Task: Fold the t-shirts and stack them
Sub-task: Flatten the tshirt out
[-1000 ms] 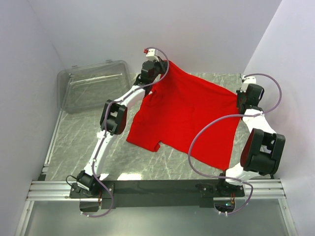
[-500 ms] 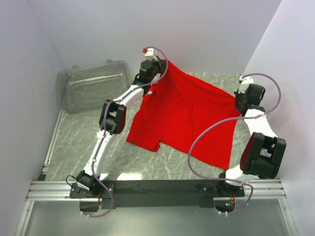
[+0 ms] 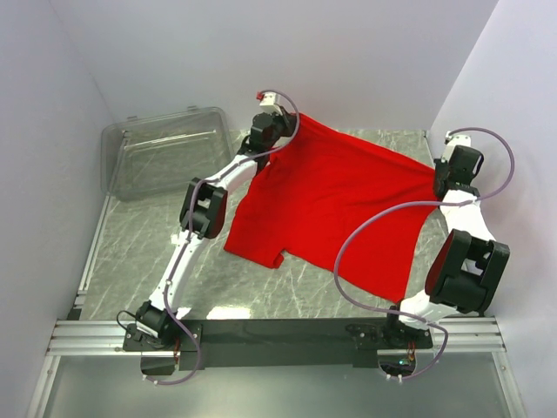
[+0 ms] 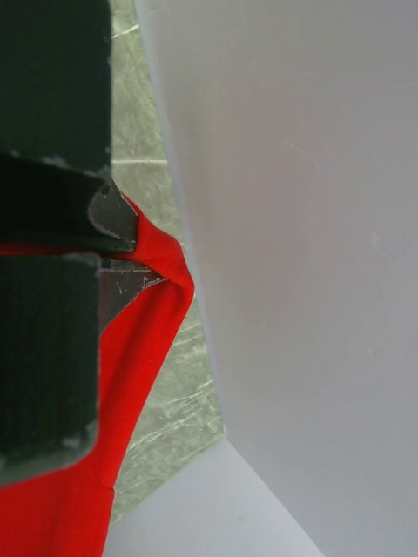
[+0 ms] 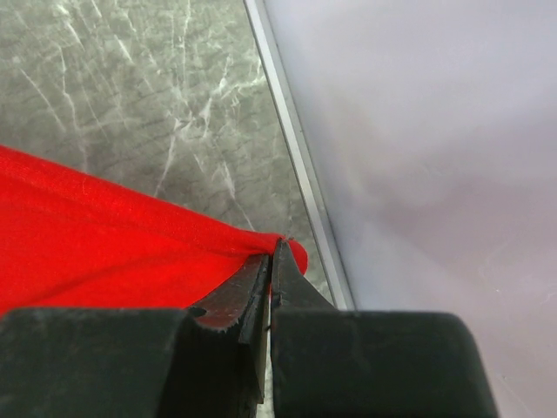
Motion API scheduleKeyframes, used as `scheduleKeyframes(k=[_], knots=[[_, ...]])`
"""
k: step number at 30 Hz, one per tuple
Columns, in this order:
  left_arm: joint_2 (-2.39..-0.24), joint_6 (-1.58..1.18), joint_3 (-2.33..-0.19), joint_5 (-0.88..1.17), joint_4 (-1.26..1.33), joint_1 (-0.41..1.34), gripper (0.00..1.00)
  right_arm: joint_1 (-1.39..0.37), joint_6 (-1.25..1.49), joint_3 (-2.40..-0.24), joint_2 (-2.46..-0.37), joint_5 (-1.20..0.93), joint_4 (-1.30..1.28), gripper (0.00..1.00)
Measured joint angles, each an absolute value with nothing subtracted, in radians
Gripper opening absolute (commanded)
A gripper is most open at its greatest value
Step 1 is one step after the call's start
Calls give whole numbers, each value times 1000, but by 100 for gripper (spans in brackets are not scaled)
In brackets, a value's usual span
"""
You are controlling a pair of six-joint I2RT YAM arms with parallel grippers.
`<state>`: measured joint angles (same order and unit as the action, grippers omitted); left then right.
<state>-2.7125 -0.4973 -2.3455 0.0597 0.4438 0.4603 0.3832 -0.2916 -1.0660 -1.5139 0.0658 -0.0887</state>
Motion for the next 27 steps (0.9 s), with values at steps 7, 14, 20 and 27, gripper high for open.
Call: scheduleKeyframes(k=[7,14,20,27], knots=[[-2732,-518,-2376,59,456,463,1,397,-281,-1066,-1541,82,-81,0],[-2761,-537,-2424,54,517,475,1,410,-253,-1066,-1548,78,-72,0],[-2791,-570,-2438,24,553,486,1,411,-223,-1066,-1548,76,-67,0],[-2794,-590,-2414,-17,556,485,1,411,-213,-1066,-1548,62,-67,0]])
